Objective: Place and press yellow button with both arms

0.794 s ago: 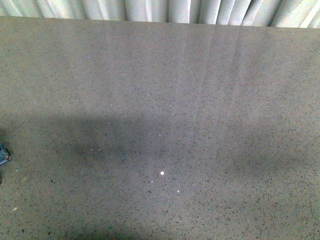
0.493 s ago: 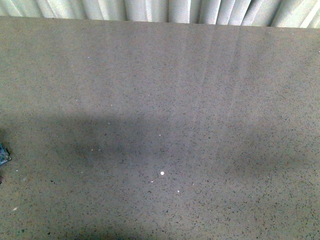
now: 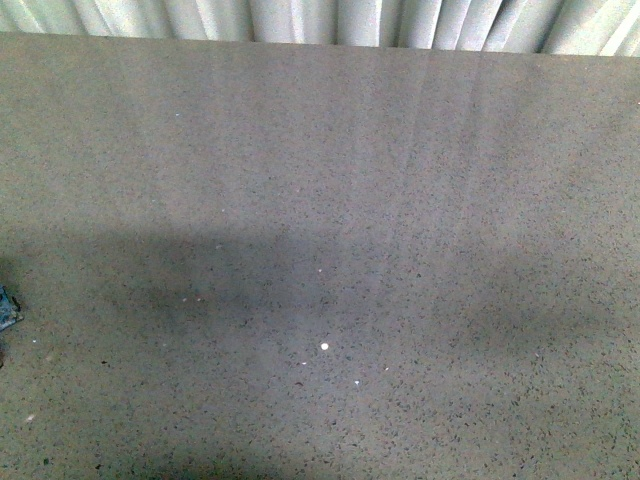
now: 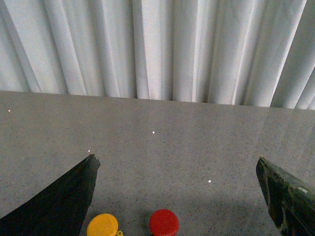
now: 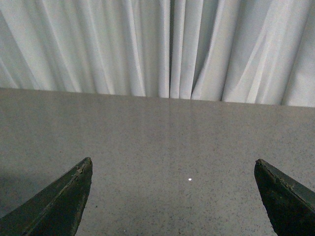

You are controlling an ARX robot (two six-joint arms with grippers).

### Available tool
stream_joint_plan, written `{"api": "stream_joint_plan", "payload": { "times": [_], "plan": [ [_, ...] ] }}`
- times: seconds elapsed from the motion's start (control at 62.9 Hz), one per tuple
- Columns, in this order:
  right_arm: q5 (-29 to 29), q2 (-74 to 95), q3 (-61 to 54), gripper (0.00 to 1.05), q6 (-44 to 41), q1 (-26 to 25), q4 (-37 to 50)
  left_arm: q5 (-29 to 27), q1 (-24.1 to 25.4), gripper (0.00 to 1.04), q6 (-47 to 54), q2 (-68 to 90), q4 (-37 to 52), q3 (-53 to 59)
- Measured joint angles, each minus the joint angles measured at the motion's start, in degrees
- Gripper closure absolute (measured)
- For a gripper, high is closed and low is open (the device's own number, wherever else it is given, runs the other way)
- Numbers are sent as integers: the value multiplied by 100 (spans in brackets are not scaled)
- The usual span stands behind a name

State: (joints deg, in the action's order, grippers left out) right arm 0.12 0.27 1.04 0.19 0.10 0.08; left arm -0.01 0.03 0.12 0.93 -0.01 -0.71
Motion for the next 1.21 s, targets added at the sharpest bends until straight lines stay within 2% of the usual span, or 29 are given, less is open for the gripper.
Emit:
{"api": "stream_joint_plan", "payload": {
  "times": [0.064,0.095,0.143,0.191,0.334,0.508,0.953,1.208],
  "plan": [
    [2,0,0,9,0,0,0,737,138,9,-358,468,-1029,-396],
    [-7,0,0,9,0,0,0,922,133,9,-525,898,-1567,-673],
    [-13,0,0,9,0,0,2,988,59,9,-695,1528,-2061,-973],
    [-13,0,0,9,0,0,0,933,15,9,-756,1902,-2044,-1060],
    [-7,0,0,9,0,0,0,649,35,9,-748,2920,-1248,-1187],
    [-4,0,0,9,0,0,0,688,442,9,-518,4122,-245,-1185],
    [-4,0,0,9,0,-2,0,1038,1294,9,293,6161,1344,-1174],
    [-4,0,0,9,0,0,0,1034,1451,9,433,7296,2026,-1325]
  ]
}}
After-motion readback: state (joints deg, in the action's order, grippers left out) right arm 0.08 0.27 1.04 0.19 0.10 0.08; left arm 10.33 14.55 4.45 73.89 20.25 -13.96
